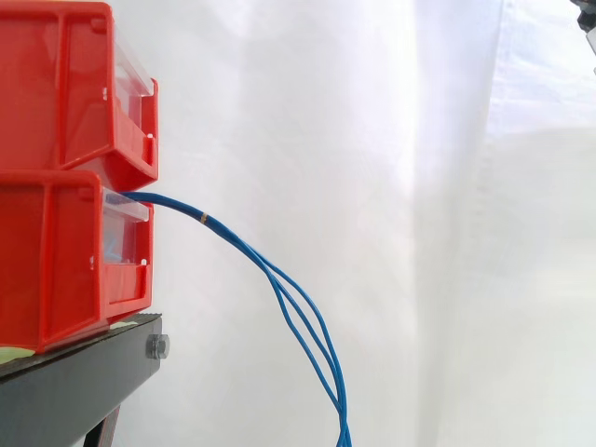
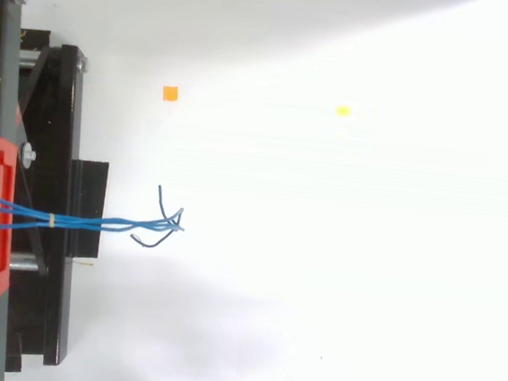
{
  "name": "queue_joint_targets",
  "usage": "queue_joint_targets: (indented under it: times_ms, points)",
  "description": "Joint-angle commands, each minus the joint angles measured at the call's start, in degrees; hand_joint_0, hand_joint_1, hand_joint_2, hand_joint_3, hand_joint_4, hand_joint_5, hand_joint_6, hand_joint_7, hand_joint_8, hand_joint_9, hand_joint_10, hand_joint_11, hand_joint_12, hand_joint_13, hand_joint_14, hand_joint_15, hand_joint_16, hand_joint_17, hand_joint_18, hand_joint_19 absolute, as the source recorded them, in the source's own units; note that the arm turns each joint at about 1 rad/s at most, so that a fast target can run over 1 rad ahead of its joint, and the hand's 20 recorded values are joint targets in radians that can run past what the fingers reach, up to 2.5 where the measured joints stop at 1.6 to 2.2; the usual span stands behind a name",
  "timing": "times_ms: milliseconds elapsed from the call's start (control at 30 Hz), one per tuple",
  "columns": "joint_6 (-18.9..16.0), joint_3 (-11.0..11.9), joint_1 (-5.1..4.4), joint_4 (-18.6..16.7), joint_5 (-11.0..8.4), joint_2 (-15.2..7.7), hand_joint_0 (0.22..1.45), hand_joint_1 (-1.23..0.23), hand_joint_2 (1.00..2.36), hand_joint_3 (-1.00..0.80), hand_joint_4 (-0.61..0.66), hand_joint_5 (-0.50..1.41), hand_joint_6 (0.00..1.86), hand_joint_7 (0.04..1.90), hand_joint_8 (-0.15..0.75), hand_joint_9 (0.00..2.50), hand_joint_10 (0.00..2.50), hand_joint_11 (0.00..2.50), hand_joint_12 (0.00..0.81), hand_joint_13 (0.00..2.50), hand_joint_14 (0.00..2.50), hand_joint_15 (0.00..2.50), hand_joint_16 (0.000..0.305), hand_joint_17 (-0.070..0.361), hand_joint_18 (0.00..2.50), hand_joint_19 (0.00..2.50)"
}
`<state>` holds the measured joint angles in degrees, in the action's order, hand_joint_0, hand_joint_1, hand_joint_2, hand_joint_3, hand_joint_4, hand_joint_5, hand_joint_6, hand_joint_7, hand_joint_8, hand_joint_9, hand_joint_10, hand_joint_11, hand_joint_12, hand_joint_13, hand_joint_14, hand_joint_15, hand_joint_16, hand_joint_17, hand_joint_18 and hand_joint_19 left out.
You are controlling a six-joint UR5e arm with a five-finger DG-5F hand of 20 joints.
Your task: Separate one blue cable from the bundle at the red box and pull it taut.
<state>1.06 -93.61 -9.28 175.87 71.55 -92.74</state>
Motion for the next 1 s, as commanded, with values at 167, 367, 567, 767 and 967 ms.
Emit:
queue_joint_targets:
  times_ms: [167,367,567,767,967]
  points:
    - [0.00,0.01,0.05,0.00,-0.01,-0.07,0.54,-0.69,1.00,-0.50,0.19,-0.21,0.50,0.84,0.268,0.49,0.01,0.31,0.318,0.42,0.01,0.14,0.038,0.085,0.24,0.36]
    - [0.00,-0.08,0.05,0.00,-0.01,0.02,0.54,-0.68,1.00,-0.49,0.21,-0.21,0.50,0.84,0.280,0.50,0.01,0.32,0.342,0.45,0.01,0.17,0.041,0.093,0.29,0.42]
    - [0.00,0.01,-0.04,0.00,-0.01,0.02,0.54,-0.67,1.00,-0.48,0.21,-0.21,0.50,0.84,0.284,0.51,0.01,0.33,0.345,0.45,0.01,0.18,0.042,0.094,0.30,0.43]
    - [0.26,0.01,-0.04,1.67,-0.10,-0.07,0.54,-0.66,1.00,-0.48,0.21,-0.20,0.50,0.84,0.284,0.50,0.01,0.34,0.349,0.45,0.01,0.18,0.043,0.097,0.30,0.42]
    - [0.35,0.01,-0.48,-0.18,-1.06,-1.56,0.55,-0.66,1.00,-0.46,0.25,-0.19,0.50,0.85,0.303,0.60,0.01,0.38,0.350,0.49,0.01,0.20,0.043,0.096,0.37,0.44]
